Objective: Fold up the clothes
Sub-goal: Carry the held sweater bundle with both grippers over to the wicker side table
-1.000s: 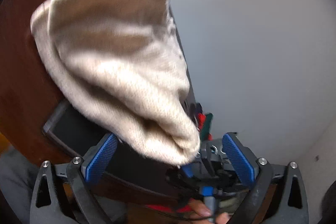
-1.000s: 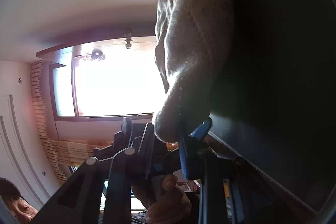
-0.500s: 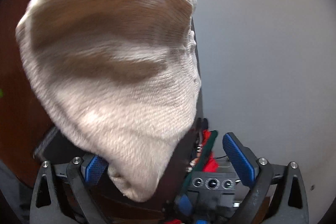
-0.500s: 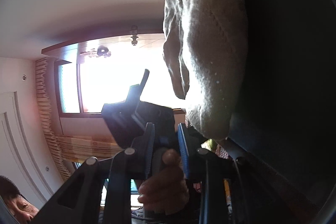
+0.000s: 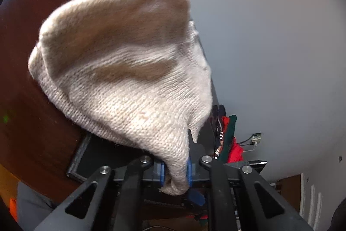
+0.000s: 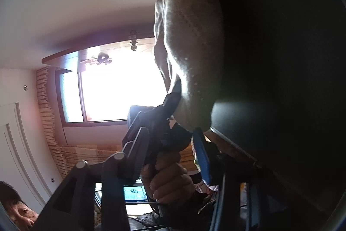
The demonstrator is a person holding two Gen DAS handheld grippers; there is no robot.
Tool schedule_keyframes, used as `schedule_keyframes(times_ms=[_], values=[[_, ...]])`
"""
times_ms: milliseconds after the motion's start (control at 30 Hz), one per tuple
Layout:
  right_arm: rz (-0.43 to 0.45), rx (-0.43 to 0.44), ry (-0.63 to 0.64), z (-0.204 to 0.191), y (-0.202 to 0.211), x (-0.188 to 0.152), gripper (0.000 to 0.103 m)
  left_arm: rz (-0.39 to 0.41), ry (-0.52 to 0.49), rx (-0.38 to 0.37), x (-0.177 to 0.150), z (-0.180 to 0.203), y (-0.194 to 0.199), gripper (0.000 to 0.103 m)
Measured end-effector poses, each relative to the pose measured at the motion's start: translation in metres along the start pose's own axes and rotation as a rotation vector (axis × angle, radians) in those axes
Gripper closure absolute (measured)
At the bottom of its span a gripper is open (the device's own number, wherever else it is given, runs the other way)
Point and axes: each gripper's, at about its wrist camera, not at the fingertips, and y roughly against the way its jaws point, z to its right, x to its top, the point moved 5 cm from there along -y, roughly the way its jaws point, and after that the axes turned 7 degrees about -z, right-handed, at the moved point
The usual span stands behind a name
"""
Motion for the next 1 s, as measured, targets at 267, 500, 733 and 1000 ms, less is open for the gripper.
schedule_keyframes(times_ms=[267,500,733,1000], values=[[-0.009,-0.138,0.1,-0.017,0.002,-0.011,0.031,0.014,-0.161,-0.044,-0.02,0.037,0.053,0.089],[-0.016,-0.135,0.022,-0.013,-0.005,-0.004,0.007,0.012,-0.144,-0.165,0.016,0.098,0.097,0.089],[0.026,-0.159,-0.033,-0.018,-0.015,0.019,0.003,0.003,-0.072,-0.237,0.024,0.117,0.098,0.089],[0.043,-0.086,-0.183,-0.016,-0.021,0.055,0.0,-0.028,-0.08,-0.279,0.026,0.098,0.107,0.089]])
